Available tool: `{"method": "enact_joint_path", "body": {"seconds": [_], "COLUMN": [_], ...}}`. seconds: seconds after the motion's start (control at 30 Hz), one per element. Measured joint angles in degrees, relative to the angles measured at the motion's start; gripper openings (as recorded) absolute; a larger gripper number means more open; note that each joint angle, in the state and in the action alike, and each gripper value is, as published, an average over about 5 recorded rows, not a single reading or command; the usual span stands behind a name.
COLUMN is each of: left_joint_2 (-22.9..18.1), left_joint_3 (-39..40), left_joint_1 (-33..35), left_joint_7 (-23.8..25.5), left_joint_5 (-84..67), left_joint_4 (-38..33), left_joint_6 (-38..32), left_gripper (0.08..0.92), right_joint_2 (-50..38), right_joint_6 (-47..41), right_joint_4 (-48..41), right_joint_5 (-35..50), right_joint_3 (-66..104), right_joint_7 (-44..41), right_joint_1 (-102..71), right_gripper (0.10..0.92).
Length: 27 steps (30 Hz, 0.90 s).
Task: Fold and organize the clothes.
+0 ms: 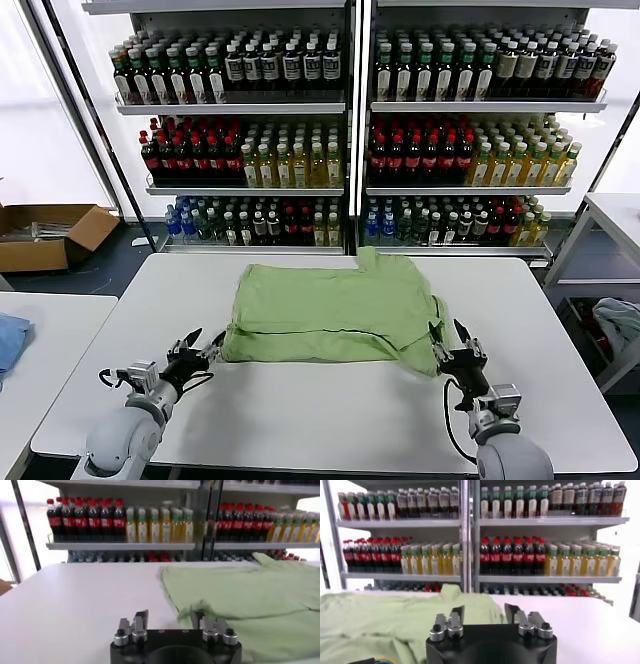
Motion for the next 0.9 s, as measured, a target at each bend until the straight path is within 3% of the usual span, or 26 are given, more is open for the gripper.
{"method": "enact_joint_path", "body": {"seconds": [0.13, 0.3, 0.9], "left_joint_2": [-0.20, -0.44, -0.22], "left_joint_3": [0.36, 1.00, 1.06], "left_joint_1": [0.68, 0.71, 1.39], "left_joint_7": [0.10, 0.38, 1.77], "left_joint_5": [0.26, 0.40, -0.46], "left_joint_4": [-0.01, 0.67, 2.06], "left_joint_6": [0.65, 1.08, 1.13], "left_gripper": [0.791, 0.796, 0.290], "right_joint_2": [0.54, 1.29, 1.00], "right_joint_6": [-0.73, -1.66, -2.82], "right_joint_4": [0.29, -0.17, -2.97], "right_joint_5": [-0.15, -0.29, 0.42], "right_joint_3": [-0.20, -1.13, -2.80], "right_joint_7": [0.42, 1.09, 1.38], "right_joint_1": [-1.71, -2.40, -0.98], "right_gripper": [0.790, 0.669, 0.151]}}
